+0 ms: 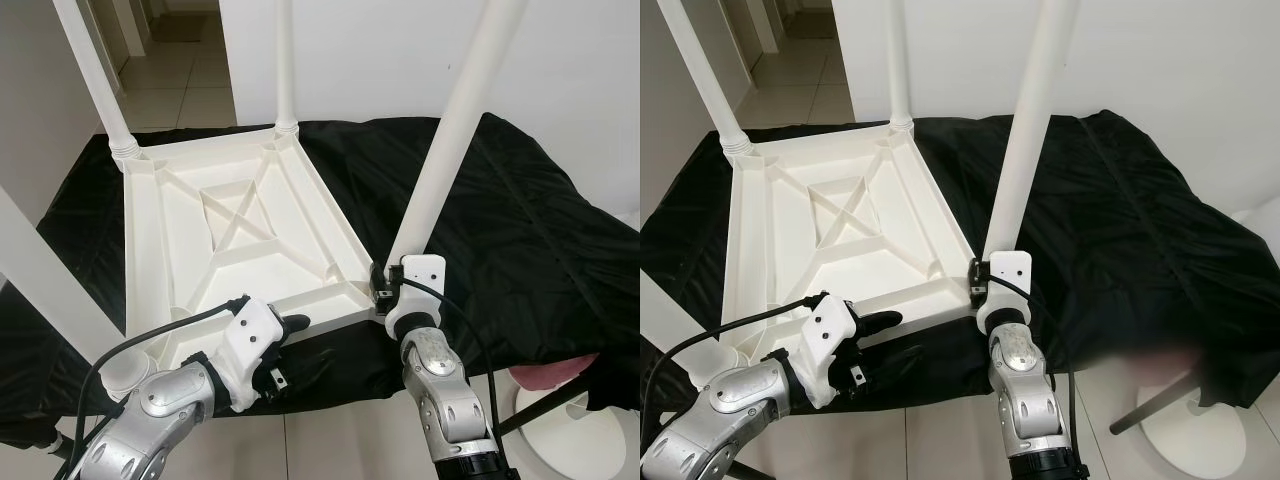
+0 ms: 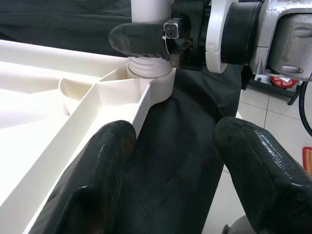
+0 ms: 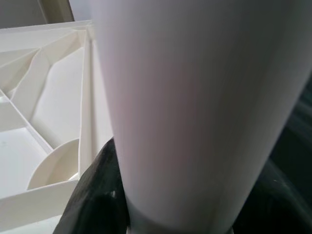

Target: Building children table

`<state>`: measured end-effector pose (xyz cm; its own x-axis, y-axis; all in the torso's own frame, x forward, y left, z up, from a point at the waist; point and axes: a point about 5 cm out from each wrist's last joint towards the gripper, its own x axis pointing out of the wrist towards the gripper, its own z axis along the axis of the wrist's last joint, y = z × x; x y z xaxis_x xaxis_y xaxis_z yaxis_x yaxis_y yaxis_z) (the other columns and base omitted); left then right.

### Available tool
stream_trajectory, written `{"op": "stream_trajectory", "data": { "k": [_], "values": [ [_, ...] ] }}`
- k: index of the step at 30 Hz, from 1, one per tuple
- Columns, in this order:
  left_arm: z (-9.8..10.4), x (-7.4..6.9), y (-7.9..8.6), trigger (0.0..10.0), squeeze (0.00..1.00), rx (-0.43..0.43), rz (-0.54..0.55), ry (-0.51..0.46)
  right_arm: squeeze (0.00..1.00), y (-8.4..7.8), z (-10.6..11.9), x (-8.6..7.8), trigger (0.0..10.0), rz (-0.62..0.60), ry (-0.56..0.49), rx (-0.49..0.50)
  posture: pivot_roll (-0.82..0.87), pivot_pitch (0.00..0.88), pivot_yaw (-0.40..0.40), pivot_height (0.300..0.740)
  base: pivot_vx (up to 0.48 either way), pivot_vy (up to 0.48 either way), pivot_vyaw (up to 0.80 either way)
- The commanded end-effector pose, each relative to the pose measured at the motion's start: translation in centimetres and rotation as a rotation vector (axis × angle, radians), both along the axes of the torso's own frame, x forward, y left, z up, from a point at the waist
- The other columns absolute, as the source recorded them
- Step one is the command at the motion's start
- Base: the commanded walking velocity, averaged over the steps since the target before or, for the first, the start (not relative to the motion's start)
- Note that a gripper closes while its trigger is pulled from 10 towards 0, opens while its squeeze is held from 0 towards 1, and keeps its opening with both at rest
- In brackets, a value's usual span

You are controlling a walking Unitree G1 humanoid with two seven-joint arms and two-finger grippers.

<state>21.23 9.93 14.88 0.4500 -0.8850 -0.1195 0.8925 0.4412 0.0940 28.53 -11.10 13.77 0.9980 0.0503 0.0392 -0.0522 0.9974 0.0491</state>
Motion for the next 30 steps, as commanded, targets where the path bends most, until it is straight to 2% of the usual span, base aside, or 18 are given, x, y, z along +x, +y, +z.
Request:
{"op": "stream_trajectory", "data": {
  "k": [1, 9, 10, 15, 16, 19, 22, 28, 29, 30],
  "values": [
    [0.0, 0.0, -0.1, 10.0, 0.00, 0.010, -0.027, 0.005, 1.00, -0.2, 0.3, -0.2, 10.0, 0.023, -0.023, 0.022, 0.01, 0.038, 0.017, 0.740, 0.000, 0.000, 0.00],
    [0.0, 0.2, -0.1, 10.0, 0.00, 0.007, -0.020, 0.000, 1.00, -1.3, 0.7, -0.6, 10.0, 0.152, -0.054, -0.030, 0.00, 0.041, 0.009, 0.740, 0.000, 0.000, 0.00],
    [0.0, 0.2, -0.1, 10.0, 0.00, 0.006, -0.017, 0.000, 0.00, -1.8, 0.5, -0.6, 10.0, 0.200, -0.051, -0.056, 0.00, 0.042, 0.009, 0.740, 0.000, 0.000, 0.00],
    [0.0, 0.2, -0.1, 10.0, 0.00, 0.002, -0.008, -0.001, 0.00, -3.1, 0.3, -0.4, 10.0, 0.316, -0.059, -0.099, 0.00, 0.039, 0.016, 0.740, 0.000, 0.000, 0.00],
    [0.0, 0.3, -0.1, 10.0, 0.00, 0.002, -0.003, -0.004, 0.00, -3.5, 0.3, 0.1, 10.0, 0.363, -0.054, -0.109, 0.00, 0.038, 0.016, 0.740, 0.000, 0.000, 0.00],
    [0.1, 0.4, -0.1, 10.0, 0.00, -0.001, 0.000, -0.005, 0.00, -3.9, 0.4, 0.5, 10.0, 0.395, -0.057, -0.124, 0.00, 0.038, 0.016, 0.740, 0.000, 0.000, 0.00],
    [0.2, 0.5, -0.3, 10.0, 0.00, -0.005, -0.001, -0.008, 0.00, -5.0, 0.8, 1.7, 10.0, 0.498, -0.070, -0.175, -0.01, 0.035, 0.020, 0.740, 0.000, 0.000, 0.00],
    [0.1, 0.4, -0.4, 10.0, 0.00, -0.002, -0.012, -0.009, 0.00, -4.7, 0.7, 2.8, 10.0, 0.644, -0.051, -0.222, 0.00, 0.027, 0.026, 0.740, 0.000, 0.000, 0.00],
    [0.1, 0.4, -0.5, 10.0, 0.00, -0.001, -0.013, -0.010, 0.00, -4.6, 0.7, 3.1, 9.1, 0.668, -0.050, -0.235, 0.00, 0.026, 0.025, 0.740, 0.000, 0.000, 0.00],
    [0.2, 0.5, -0.5, 10.0, 0.00, -0.001, -0.013, -0.011, 0.00, -4.5, 0.7, 3.3, 9.1, 0.683, -0.050, -0.241, 0.00, 0.025, 0.025, 0.740, 0.000, 0.000, 0.00]
  ]
}}
